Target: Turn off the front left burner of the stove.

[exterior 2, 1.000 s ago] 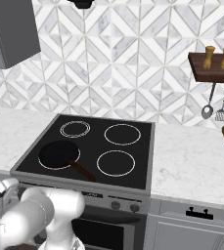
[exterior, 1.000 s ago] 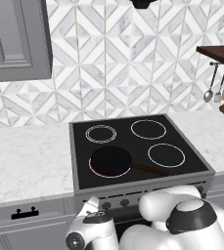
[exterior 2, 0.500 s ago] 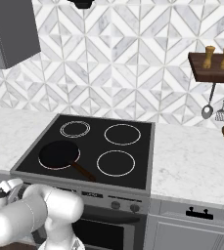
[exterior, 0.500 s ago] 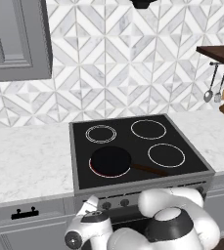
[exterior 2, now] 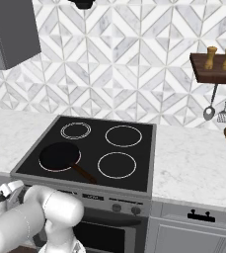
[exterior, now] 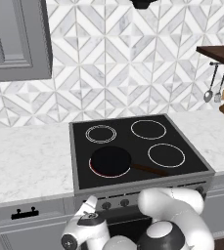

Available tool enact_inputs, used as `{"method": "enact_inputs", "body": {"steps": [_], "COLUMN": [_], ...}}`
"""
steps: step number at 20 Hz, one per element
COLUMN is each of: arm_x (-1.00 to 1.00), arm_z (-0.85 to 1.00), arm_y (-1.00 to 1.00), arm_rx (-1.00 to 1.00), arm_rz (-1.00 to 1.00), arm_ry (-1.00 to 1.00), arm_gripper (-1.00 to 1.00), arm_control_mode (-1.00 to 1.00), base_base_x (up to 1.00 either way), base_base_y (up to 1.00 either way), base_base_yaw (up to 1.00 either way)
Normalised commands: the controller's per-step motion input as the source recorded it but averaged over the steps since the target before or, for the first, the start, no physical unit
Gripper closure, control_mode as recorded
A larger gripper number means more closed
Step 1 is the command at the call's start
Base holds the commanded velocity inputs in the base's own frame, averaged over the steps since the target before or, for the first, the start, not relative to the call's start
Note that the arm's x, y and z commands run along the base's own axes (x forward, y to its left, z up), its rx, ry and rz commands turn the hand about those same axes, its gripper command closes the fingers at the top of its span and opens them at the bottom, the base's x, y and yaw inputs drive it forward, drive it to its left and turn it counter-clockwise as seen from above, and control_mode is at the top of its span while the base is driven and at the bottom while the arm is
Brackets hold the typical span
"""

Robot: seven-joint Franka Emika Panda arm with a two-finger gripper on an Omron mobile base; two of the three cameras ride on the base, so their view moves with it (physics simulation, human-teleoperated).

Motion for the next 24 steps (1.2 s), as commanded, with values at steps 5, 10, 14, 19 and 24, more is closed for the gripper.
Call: {"method": "enact_inputs", "body": {"steps": [5, 10, 14, 19, 24], "arm_x": [0.02, 0.00, 0.00, 0.00, -0.08], "arm_z": [-0.01, 0.00, 0.00, 0.00, 0.05], "arm_y": [0.00, 0.00, 0.00, -0.20, -0.50], "arm_rx": [0.00, 0.00, 0.02, 0.24, 0.48], "arm_rz": [0.00, 0.00, 0.00, -0.05, -0.18], "arm_ry": [-0.01, 0.00, 0.00, 0.00, 0.00], "arm_gripper": [1.00, 1.00, 1.00, 1.00, 1.00], "arm_control_mode": [-1.00, -1.00, -1.00, -1.00, -1.00], "base_base_x": [0.00, 0.00, 0.00, 0.00, 0.00], "base_base_y": [0.00, 0.00, 0.00, 0.00, 0.00], "base_base_yaw": [0.00, 0.00, 0.00, 0.00, 0.00]}}
